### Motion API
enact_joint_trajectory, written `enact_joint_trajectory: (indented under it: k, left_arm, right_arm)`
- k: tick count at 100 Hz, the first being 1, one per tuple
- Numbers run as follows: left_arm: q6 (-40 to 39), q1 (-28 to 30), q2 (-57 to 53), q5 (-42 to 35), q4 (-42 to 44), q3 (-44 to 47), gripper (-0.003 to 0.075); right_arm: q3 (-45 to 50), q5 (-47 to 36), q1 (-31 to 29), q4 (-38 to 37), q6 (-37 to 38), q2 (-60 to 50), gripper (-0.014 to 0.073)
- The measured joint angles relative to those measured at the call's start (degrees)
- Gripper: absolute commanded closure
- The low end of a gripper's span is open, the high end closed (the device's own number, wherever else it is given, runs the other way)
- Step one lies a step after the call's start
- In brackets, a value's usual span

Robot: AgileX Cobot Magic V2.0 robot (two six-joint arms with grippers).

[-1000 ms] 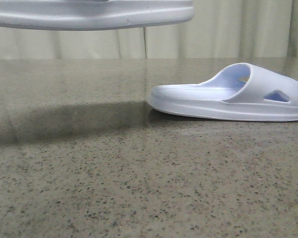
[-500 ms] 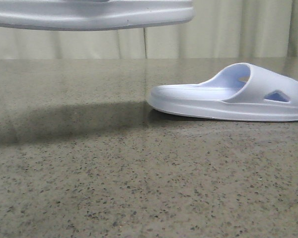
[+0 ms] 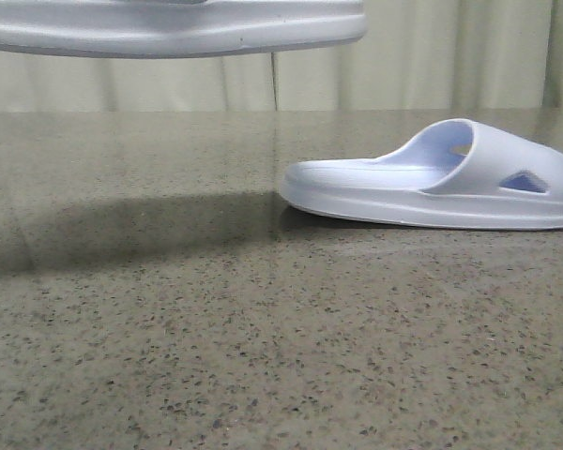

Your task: Insert blue slippers together front up

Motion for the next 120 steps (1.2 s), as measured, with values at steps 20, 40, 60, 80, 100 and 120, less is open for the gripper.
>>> enact_joint_trajectory:
  k: [20, 40, 60, 80, 100, 120]
  left_arm:
    - [0.0, 0.0, 0.0, 0.0, 0.0, 0.0, 0.0704]
    - [0.0, 0.0, 0.0, 0.0, 0.0, 0.0, 0.0704]
    - [0.0, 0.0, 0.0, 0.0, 0.0, 0.0, 0.0704]
    - [0.0, 0.0, 0.0, 0.0, 0.0, 0.0, 0.0704]
    - [0.0, 0.0, 0.0, 0.0, 0.0, 0.0, 0.0704]
    - [0.0, 0.0, 0.0, 0.0, 0.0, 0.0, 0.0704]
  right_arm:
    - [0.0, 0.0, 0.0, 0.0, 0.0, 0.0, 0.0284]
    - [0.0, 0.0, 0.0, 0.0, 0.0, 0.1, 0.0284]
    - [0.0, 0.0, 0.0, 0.0, 0.0, 0.1, 0.0284]
    - [0.0, -0.1, 0.0, 0.1, 0.0, 1.0, 0.0284]
    - [-0.6, -1.6, 0.1, 0.1, 0.0, 3.3, 0.0284]
    - [-0.9, -2.2, 0.1, 0.9, 0.0, 4.0, 0.0284]
